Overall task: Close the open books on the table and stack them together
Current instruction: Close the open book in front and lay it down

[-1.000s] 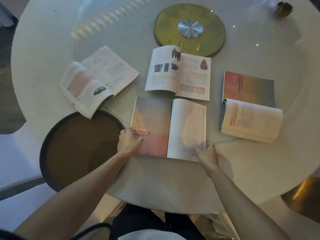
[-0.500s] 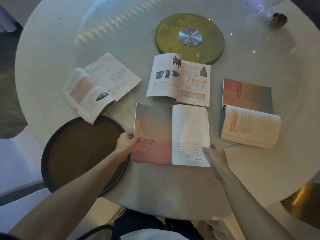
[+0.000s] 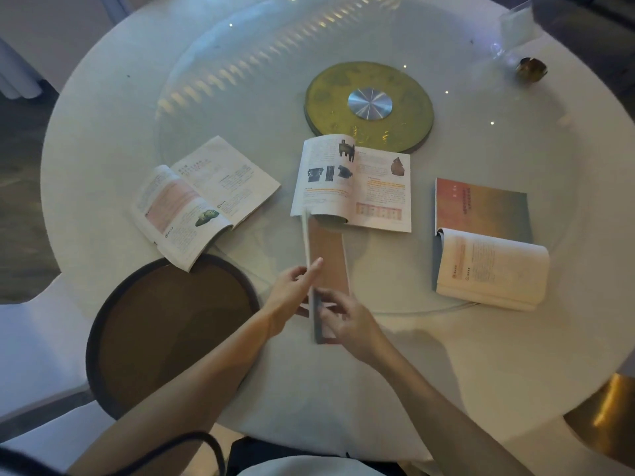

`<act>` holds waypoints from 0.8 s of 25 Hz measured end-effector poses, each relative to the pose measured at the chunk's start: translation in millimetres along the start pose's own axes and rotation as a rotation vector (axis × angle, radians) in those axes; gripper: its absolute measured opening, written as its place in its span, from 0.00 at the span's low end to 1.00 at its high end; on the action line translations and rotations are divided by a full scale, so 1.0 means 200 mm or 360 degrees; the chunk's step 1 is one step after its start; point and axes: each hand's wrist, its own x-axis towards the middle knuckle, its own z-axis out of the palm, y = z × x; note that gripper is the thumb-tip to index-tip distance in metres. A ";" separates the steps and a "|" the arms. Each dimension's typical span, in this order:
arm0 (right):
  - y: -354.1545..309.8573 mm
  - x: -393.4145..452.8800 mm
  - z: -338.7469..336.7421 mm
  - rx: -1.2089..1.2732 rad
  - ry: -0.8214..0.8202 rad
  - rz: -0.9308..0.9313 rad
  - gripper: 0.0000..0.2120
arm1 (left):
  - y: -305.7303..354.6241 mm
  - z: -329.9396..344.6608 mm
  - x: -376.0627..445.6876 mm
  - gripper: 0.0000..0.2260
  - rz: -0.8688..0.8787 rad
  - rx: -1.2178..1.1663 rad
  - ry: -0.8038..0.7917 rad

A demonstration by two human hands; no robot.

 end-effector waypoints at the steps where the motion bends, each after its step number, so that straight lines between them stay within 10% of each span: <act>1: 0.01 0.01 0.02 -0.0045 -0.0066 0.0050 0.14 | -0.02 -0.01 0.01 0.17 -0.0013 0.0096 0.0030; 7: 0.14 -0.04 -0.06 -0.0134 0.0427 0.0579 0.18 | -0.19 -0.06 0.03 0.12 -0.0176 -0.0184 0.0125; 11: 0.19 -0.20 -0.08 0.0228 0.0203 0.1115 0.29 | -0.31 -0.01 0.00 0.10 -0.0274 -0.0751 0.0210; 15: 0.28 -0.14 -0.03 0.0979 0.0282 0.1006 0.15 | -0.41 0.09 -0.06 0.12 -0.0377 -0.1071 0.0121; 20: 0.38 0.03 -0.15 0.1044 0.0566 0.0928 0.18 | -0.43 0.05 -0.19 0.13 -0.0670 -0.0302 -0.0276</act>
